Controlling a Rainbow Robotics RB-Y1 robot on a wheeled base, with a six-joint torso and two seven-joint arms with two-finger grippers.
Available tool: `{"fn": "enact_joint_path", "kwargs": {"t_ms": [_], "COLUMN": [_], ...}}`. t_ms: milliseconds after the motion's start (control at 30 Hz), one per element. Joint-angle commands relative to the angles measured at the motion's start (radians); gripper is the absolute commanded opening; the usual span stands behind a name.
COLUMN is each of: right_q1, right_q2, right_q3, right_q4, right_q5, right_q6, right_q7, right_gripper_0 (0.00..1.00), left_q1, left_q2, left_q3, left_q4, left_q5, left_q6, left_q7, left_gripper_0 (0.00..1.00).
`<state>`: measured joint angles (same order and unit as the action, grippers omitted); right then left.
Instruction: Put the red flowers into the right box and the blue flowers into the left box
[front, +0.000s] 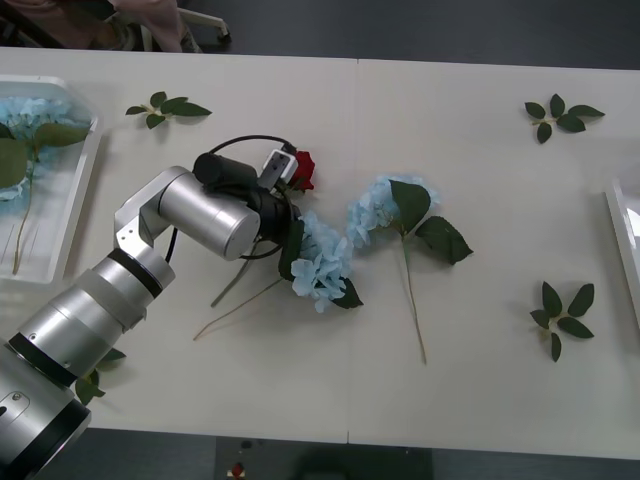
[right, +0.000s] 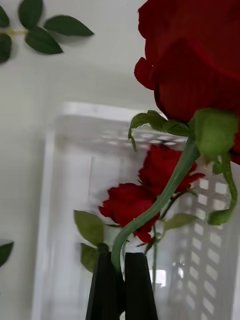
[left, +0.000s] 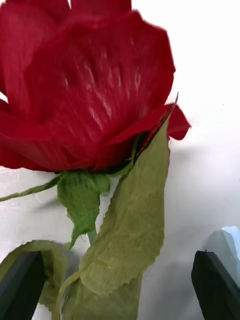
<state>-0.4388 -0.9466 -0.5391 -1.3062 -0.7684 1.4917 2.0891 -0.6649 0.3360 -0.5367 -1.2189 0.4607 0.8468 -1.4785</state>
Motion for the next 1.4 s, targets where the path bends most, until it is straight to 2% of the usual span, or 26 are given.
{"fn": "enact_joint_path", "kwargs": {"t_ms": [33, 233, 400, 467, 700, 767, 833, 867, 900, 967, 1000, 1167, 1400], "right_q1": [0.104, 0.226, 0.262, 0.262, 0.264, 0.264, 0.264, 0.264, 0.264, 0.264, 0.264, 0.264, 0.258], "right_q2": [-0.014, -0.011, 0.026, 0.052, 0.131, 0.146, 0.160, 0.161, 0.163, 0.164, 0.163, 0.163, 0.144], "right_q3": [-0.035, -0.007, 0.021, 0.024, 0.036, 0.037, 0.037, 0.037, 0.037, 0.037, 0.037, 0.036, -0.021], "right_q4": [-0.031, -0.028, 0.002, 0.031, 0.071, 0.076, 0.076, 0.076, 0.076, 0.076, 0.076, 0.031, -0.151], "right_q5": [-0.023, -0.060, -0.065, -0.065, -0.040, -0.034, -0.022, -0.018, -0.018, -0.018, -0.018, -0.022, -0.068], "right_q6": [-0.116, -0.261, -0.335, -0.357, -0.421, -0.432, -0.435, -0.436, -0.436, -0.436, -0.436, -0.424, -0.265], "right_q7": [0.106, 0.118, 0.123, 0.124, 0.132, 0.132, 0.132, 0.132, 0.132, 0.132, 0.132, 0.138, 0.138], "right_gripper_0": [0.00, 0.00, 0.00, 0.00, 0.05, 0.12, 0.25, 0.41, 0.75, 0.95, 1.00, 1.00, 1.00], "left_q1": [-0.019, -0.019, -0.018, -0.019, -0.018, -0.018, -0.018, -0.018, -0.018, -0.018, -0.018, -0.016, -0.018], "left_q2": [-0.003, -0.003, -0.003, -0.003, -0.002, -0.003, 0.000, 0.001, 0.001, 0.003, 0.003, 0.005, 0.017], "left_q3": [0.020, 0.020, 0.020, 0.020, 0.020, 0.020, 0.020, 0.020, 0.020, 0.020, 0.020, 0.020, 0.020], "left_q4": [-0.001, 0.013, 0.016, 0.016, 0.016, 0.016, 0.018, 0.016, 0.018, 0.016, 0.016, 0.016, 0.004], "left_q5": [0.018, 0.030, 0.029, 0.024, 0.013, 0.010, 0.009, 0.009, 0.007, 0.003, -0.001, -0.024, -0.022], "left_q6": [-0.012, -0.012, -0.015, -0.022, -0.022, -0.022, -0.022, -0.022, -0.023, -0.026, -0.031, -0.032, -0.074], "left_q7": [0.061, 0.070, 0.070, 0.072, 0.070, 0.072, 0.070, 0.072, 0.070, 0.066, 0.067, 0.069, 0.073], "left_gripper_0": [0.80, 0.76, 0.70, 0.61, 0.43, 0.37, 0.23, 0.17, 0.08, 0.04, 0.03, 0.00, 0.00]}}
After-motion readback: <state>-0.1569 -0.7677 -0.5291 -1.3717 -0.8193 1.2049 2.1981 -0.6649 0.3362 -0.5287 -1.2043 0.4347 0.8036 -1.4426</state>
